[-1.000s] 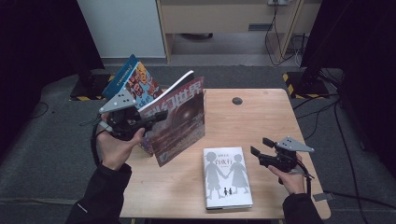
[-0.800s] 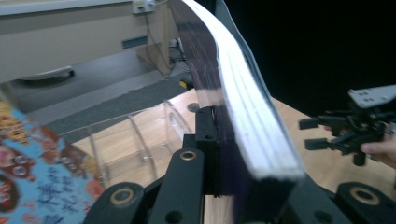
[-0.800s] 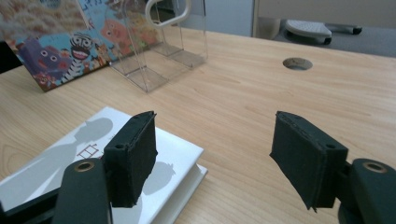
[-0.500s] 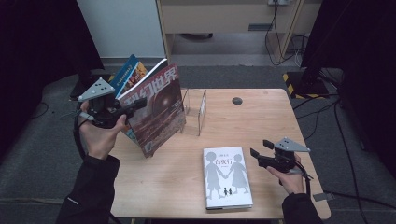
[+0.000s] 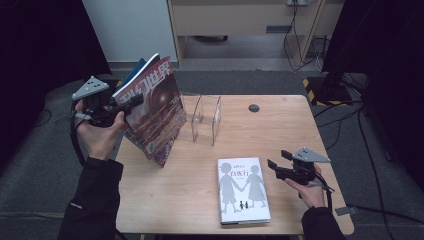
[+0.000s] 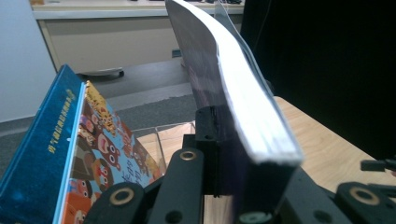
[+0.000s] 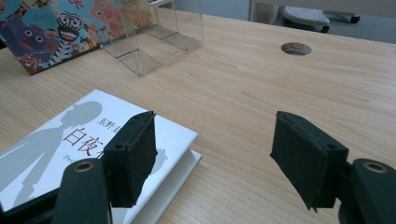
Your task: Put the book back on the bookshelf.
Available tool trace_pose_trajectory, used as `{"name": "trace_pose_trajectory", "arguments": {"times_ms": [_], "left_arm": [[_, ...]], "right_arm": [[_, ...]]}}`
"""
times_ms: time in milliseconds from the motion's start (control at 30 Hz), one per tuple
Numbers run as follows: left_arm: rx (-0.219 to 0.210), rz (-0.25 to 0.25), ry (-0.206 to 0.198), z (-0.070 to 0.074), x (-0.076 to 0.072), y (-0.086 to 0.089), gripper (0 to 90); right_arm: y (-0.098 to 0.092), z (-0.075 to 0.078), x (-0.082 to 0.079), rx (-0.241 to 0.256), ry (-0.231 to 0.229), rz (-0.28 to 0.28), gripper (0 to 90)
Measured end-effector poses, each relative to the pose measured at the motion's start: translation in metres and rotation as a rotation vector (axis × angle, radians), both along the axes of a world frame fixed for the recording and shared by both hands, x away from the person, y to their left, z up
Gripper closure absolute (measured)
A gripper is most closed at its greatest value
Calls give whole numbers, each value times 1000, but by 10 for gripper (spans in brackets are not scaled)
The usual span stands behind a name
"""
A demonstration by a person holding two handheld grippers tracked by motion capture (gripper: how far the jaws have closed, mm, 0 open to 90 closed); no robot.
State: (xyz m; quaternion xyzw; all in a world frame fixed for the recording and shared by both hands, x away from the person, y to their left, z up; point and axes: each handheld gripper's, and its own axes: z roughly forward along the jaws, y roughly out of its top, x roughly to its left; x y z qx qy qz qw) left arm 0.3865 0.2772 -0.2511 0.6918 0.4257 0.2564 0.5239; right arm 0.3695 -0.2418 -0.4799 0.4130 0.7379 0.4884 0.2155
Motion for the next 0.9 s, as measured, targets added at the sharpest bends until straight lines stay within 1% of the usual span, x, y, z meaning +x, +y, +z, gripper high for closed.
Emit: {"name": "trace_pose_trajectory", "arguments": {"times_ms": [133,267,600,700,900], "left_arm": [[6,24,5,-4,11,0,833],[7,38,12,-9,21,-1,833],[-21,50,28,-21,45,-11,833],[-32,55,27,-25,52,-15,833],[-38,62,39,-35,68,-22,832]], "right_arm": [[0,-1,0,-2,6,0,305],[-1,-1,0,-3,5,-1,306],[1,-3,1,-20,13,7,307],[0,-3,1,-19,13,7,307],[0,-4,2,-23,16,7,307]]}}
